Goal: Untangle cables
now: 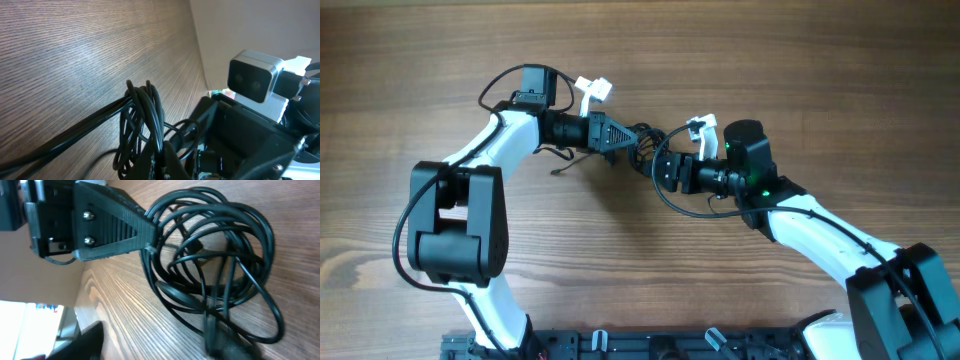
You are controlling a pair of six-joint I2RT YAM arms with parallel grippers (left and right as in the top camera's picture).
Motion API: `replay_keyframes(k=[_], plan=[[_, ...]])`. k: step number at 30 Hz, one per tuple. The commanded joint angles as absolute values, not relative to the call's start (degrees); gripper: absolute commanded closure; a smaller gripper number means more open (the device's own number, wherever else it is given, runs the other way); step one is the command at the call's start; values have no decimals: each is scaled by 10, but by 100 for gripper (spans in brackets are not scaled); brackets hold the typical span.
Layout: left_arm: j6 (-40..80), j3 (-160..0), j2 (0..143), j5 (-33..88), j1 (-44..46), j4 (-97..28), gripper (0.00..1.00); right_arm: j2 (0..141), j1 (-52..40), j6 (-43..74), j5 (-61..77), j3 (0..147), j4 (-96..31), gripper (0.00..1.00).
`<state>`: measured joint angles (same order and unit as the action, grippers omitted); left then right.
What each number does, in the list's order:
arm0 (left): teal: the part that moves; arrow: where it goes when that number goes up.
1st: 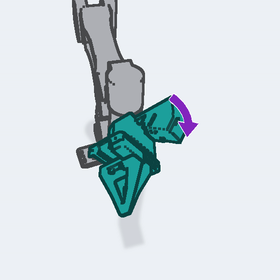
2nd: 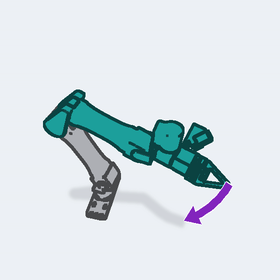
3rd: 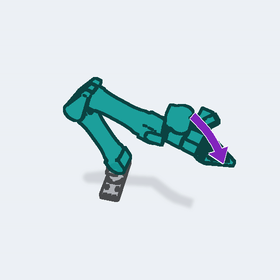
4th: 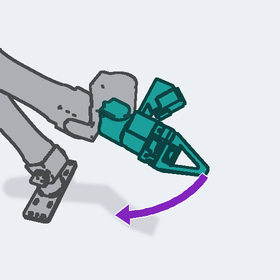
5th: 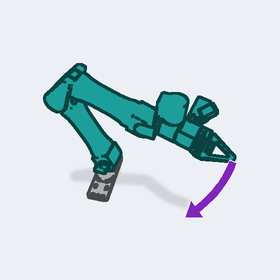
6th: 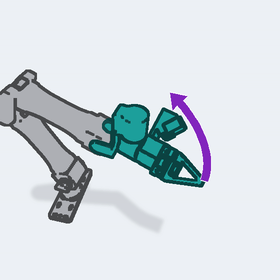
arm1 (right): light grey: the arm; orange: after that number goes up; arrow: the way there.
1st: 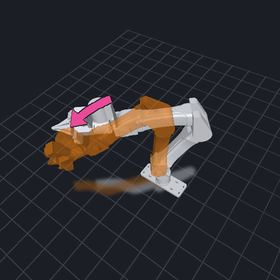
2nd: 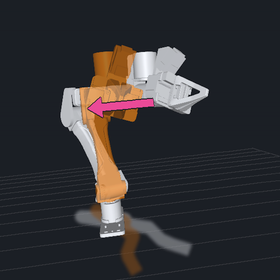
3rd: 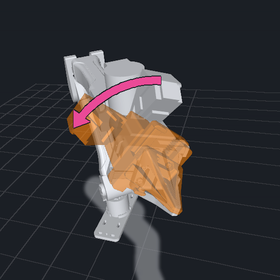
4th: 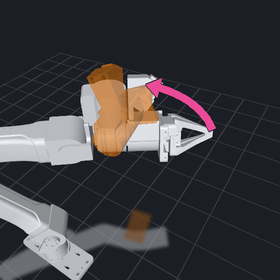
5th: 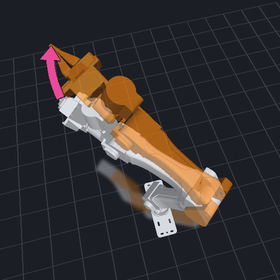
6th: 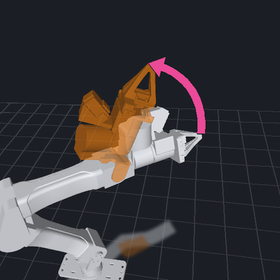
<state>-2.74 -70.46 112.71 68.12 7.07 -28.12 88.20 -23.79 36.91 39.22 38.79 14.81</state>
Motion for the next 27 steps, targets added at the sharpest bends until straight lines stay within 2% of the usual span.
replay_keyframes(k=[1,3,5,10,12,16,17,21,24,25,27], plan=[[-38,-704,1113,707,73,-280,95,889,-222,380,513,393,220,26],[-38,-704,1113,706,73,-279,94,889,-203,449,576,393,305,26],[-38,-704,1113,706,73,-279,93,889,-182,469,575,393,316,26],[-38,-704,1113,700,73,-276,94,889,-138,446,552,393,198,24],[-18,-704,1113,674,73,-273,94,889,-124,402,538,393,170,23],[53,-704,1113,657,73,-265,93,889,-128,371,399,392,88,22],[70,-704,1113,657,73,-264,96,889,-133,357,394,389,87,21],[107,-704,1113,657,73,-264,96,889,-159,330,355,389,82,18],[127,-704,1114,658,73,-265,96,892,-210,338,220,389,81,18],[128,-704,1114,658,73,-266,96,892,-225,356,189,389,80,19],[134,-704,1114,666,73,-265,96,904,-250,413,119,389,81,29]])
